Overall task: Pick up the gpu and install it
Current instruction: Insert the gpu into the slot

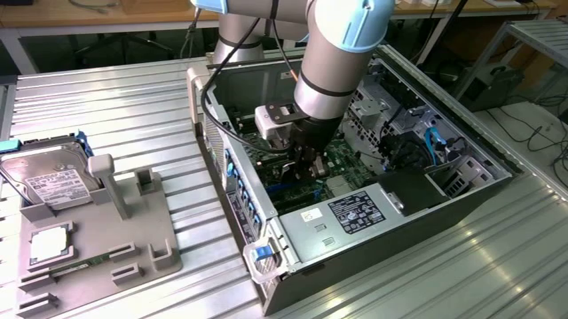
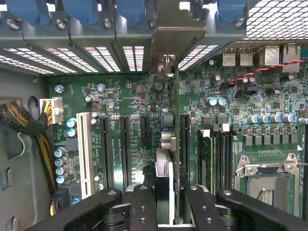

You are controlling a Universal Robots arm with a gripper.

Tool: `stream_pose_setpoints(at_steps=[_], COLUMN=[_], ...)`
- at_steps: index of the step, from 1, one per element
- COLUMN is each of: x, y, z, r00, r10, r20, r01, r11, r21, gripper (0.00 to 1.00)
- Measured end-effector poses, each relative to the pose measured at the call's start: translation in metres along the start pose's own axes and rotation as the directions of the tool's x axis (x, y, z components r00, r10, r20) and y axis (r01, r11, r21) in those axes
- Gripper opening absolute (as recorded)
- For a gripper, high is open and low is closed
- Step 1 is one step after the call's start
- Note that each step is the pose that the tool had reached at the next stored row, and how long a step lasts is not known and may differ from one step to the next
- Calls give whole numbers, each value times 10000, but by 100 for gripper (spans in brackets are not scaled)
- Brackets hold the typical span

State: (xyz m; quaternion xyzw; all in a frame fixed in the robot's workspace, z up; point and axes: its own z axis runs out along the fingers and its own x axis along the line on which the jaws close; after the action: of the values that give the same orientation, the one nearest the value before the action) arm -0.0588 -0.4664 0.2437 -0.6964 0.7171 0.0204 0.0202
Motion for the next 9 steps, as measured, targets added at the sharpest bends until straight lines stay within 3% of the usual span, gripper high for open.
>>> stream_pose_setpoints(at_steps=[9], x=[2], y=[0], z=[39], r00=[10000], r10=[1], r20=[8], r01=[-1], r11=[10000], r21=[1], gripper=[28])
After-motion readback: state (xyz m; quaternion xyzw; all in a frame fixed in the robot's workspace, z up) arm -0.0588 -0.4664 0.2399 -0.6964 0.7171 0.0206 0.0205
